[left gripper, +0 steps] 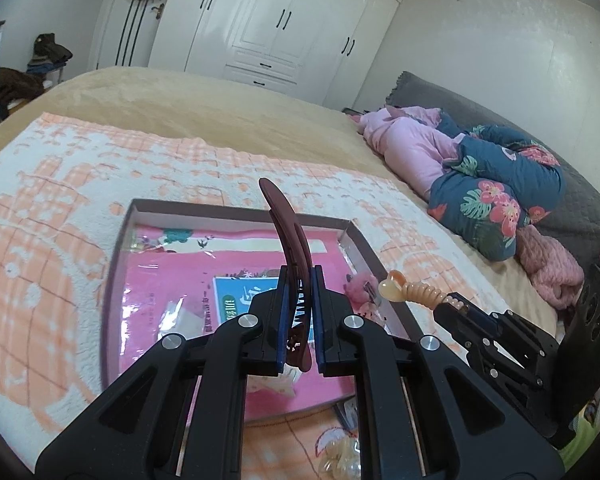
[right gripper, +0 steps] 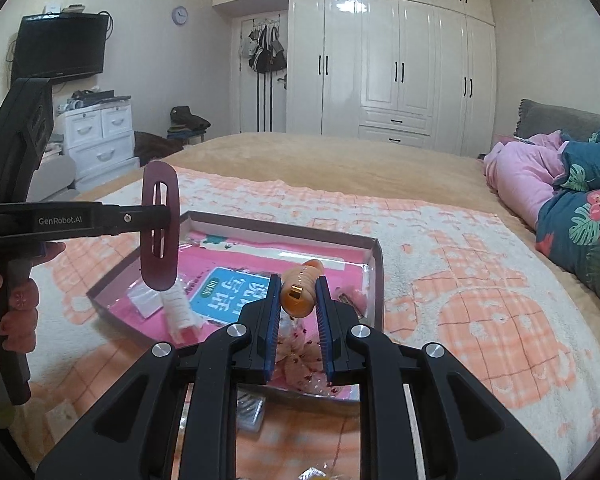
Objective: Organize jewelry
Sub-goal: 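Carry the maroon clip and coil tie over the box and open both tools to release them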
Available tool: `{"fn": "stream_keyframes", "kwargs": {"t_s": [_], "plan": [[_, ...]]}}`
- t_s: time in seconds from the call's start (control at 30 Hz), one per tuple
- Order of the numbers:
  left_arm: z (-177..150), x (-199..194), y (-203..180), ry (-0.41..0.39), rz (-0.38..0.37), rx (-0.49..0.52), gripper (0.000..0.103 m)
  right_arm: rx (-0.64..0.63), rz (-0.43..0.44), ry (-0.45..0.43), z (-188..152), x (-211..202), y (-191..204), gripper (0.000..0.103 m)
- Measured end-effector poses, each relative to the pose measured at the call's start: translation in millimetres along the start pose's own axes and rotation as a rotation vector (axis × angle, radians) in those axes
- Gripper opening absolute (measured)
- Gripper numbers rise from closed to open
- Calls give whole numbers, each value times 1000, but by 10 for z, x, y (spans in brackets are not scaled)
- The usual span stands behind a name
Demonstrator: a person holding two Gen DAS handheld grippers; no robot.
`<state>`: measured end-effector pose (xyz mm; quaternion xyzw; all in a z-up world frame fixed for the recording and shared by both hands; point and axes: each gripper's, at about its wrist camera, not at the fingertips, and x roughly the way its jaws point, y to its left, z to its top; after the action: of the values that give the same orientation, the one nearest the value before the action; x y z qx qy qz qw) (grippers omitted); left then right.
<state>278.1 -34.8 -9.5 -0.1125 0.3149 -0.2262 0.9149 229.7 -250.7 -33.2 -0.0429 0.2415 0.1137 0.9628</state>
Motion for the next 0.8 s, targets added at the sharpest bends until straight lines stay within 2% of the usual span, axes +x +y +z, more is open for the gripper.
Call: {"fn": "stream_keyframes", "kwargs": {"t_s": [0.33, 0.57, 0.8], "plan": [[-48, 357, 217, 58, -106, -131, 5, 9, -17, 43, -27, 238, -98, 17], [-82, 436, 389, 80, -132, -203, 5, 9, -17, 81, -54, 403, -96, 17], [-108, 504, 498, 89, -127, -234, 5, 15, -2, 118, -72, 568, -91, 17]]}}
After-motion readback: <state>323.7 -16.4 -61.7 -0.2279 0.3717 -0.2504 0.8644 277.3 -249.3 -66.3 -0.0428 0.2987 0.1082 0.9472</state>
